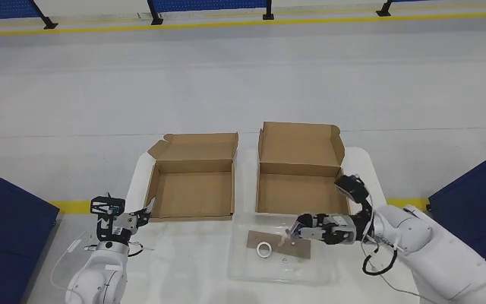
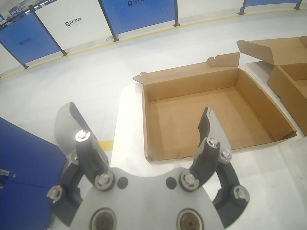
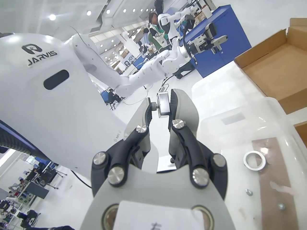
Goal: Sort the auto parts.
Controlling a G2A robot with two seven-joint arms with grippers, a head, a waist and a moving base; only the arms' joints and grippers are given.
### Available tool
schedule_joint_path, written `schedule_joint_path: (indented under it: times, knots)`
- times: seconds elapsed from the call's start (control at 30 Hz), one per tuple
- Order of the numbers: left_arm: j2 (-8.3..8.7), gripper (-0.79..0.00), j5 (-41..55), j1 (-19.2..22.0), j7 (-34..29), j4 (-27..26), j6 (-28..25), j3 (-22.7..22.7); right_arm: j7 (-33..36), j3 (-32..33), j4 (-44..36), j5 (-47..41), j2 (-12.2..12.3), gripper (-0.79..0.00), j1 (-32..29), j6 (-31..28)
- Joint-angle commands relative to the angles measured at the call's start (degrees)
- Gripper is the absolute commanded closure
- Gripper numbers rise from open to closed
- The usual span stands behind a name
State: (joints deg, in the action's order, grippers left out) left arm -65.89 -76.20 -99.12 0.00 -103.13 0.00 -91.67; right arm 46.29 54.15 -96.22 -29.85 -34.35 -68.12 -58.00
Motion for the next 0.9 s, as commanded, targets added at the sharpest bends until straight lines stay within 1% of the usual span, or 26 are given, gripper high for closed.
schedule_joint_path:
  times: [0.0,0.1,0.23,0.43,0.8,0.87]
  knots:
    - [0.0,-0.785,0.0,0.0,0.0,0.0,0.0,0.0,0.0,1.9,-0.8,-3.0,0.7,0.0,-1.2,0.0]
    - [0.0,-0.785,0.0,0.0,0.0,0.0,0.0,0.0,0.0,3.8,-3.4,-7.4,1.2,0.0,-2.6,0.0]
    - [0.0,-0.785,0.0,0.0,0.0,0.0,0.0,0.0,0.0,4.2,-7.9,-12.5,1.5,0.0,-3.7,0.0]
    - [0.0,-0.785,0.0,0.0,0.0,0.0,0.0,0.0,0.0,2.6,-12.4,-18.0,1.5,0.0,-1.8,0.0]
    - [0.0,-0.785,0.0,0.0,0.0,0.0,0.0,0.0,0.0,2.6,-12.4,-18.0,1.5,0.0,-1.8,0.0]
    - [0.0,-0.785,0.0,0.0,0.0,0.0,0.0,0.0,-1.0,2.7,-13.4,-17.0,1.2,0.0,-2.0,1.3]
